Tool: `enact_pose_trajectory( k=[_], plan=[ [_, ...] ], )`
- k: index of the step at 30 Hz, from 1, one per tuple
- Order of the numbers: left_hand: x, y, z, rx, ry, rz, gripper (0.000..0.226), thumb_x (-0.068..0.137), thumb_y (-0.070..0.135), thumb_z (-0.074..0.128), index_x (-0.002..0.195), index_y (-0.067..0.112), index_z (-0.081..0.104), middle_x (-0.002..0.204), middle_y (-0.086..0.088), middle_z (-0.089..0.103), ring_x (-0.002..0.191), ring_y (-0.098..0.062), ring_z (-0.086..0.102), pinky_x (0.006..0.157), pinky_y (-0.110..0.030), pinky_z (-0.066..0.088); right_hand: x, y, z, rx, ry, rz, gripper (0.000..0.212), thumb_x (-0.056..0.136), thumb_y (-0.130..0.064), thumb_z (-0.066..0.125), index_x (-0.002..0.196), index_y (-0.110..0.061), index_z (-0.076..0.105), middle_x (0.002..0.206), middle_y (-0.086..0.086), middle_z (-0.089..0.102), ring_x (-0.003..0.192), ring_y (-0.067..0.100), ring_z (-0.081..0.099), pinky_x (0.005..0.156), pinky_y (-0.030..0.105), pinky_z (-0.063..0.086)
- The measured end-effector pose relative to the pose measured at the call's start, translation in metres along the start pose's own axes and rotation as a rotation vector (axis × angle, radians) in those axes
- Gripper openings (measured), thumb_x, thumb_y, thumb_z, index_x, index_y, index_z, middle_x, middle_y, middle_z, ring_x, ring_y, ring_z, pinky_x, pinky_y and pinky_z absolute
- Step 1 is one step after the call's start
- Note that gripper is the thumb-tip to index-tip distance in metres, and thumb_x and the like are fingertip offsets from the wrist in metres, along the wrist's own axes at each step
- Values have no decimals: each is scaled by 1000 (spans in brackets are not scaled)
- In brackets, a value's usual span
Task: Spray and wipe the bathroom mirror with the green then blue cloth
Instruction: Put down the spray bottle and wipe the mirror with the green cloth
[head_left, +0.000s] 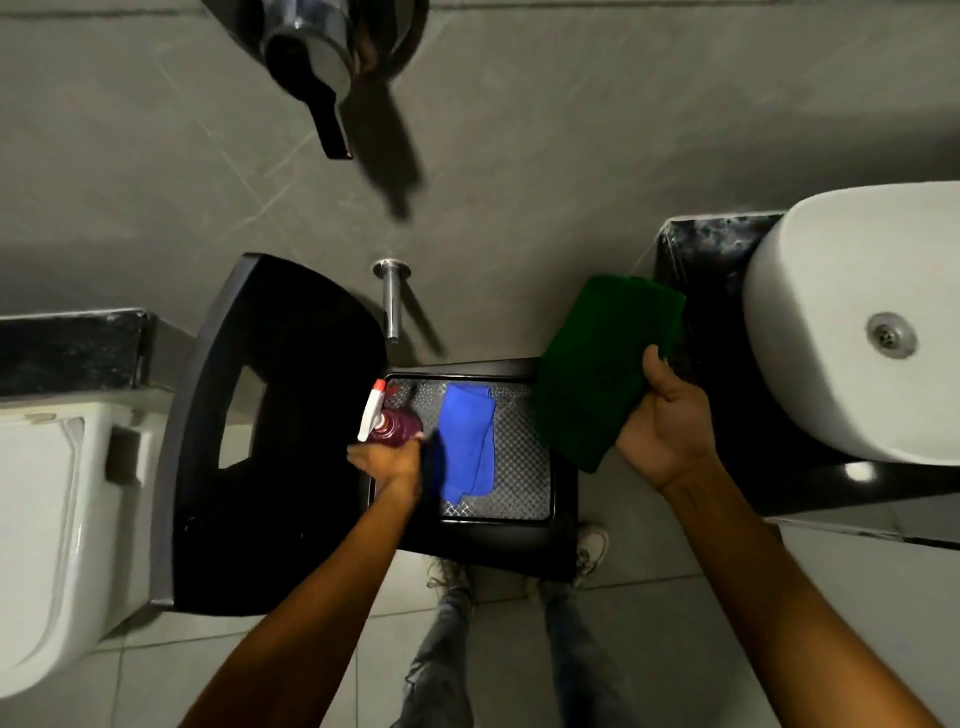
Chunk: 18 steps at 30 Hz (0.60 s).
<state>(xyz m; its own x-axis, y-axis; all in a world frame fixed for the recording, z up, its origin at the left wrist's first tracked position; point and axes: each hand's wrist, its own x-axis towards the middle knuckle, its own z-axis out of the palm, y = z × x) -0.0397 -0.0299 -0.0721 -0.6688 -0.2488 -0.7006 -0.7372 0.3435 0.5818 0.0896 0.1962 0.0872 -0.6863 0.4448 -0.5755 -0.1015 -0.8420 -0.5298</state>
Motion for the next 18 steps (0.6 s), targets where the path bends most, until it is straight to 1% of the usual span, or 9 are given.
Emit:
enact_pose_trajectory(
  k=[2,4,5,7,9,12,15,16,18],
  plan=[
    [-41,11,13,-37,-34,-117,68,86,14,76,142,-13,47,150,-29,50,138,-42,52,115,-47,45,-12,-11,9,19,-6,7,51,94,-33,49,142,-15,53,137,12,63,119,31,66,90,49,58],
    [-74,36,30,-236,-225,-118,45,94,27,68,128,-3,62,134,-19,63,118,-35,64,101,-46,53,-17,-20,21,47,-52,30,42,94,-33,48,125,-13,69,124,12,71,111,30,70,84,49,60],
    [-92,57,35,-302,-414,-114,44,99,37,60,128,4,63,127,-15,65,113,-30,66,98,-42,53,-20,-26,25,52,-65,32,41,93,-33,48,119,-12,72,119,12,73,108,30,72,84,49,61],
    [-129,112,36,-380,-844,-106,56,101,53,43,138,13,58,113,-8,73,98,-20,71,84,-36,57,-30,-48,40,62,-92,3,46,91,-34,48,127,-10,64,119,12,73,107,30,71,89,51,59],
    [-165,167,32,-251,-1086,-6,48,101,54,41,119,17,65,86,1,77,72,-12,74,64,-30,60,-36,-75,55,34,-136,-45,51,99,-37,39,139,-8,52,130,10,67,112,31,68,96,55,52],
    [-223,233,23,23,-1125,253,20,104,27,51,96,14,65,84,-4,73,62,-6,72,59,-24,62,-46,-123,75,47,-153,-162,60,103,-48,28,146,-9,45,141,12,57,124,32,62,102,53,44],
    [-273,266,16,74,-1110,372,13,101,16,57,89,13,59,73,-3,76,57,-7,73,51,-27,62,-57,-148,84,133,-136,-276,69,99,-59,28,145,-12,48,143,15,57,131,34,55,113,53,36],
    [-304,285,20,100,-1133,447,14,101,16,58,87,13,57,68,-1,77,56,-8,74,49,-27,61,-66,-166,92,187,-120,-343,69,99,-60,28,141,-13,53,139,15,61,127,35,58,113,53,37],
    [-328,291,22,107,-1149,489,14,100,14,60,88,12,53,66,-3,77,57,-11,75,48,-30,61,-67,-165,104,313,-116,-395,66,100,-57,27,119,-12,71,120,15,72,107,33,70,99,48,52]
  ],
)
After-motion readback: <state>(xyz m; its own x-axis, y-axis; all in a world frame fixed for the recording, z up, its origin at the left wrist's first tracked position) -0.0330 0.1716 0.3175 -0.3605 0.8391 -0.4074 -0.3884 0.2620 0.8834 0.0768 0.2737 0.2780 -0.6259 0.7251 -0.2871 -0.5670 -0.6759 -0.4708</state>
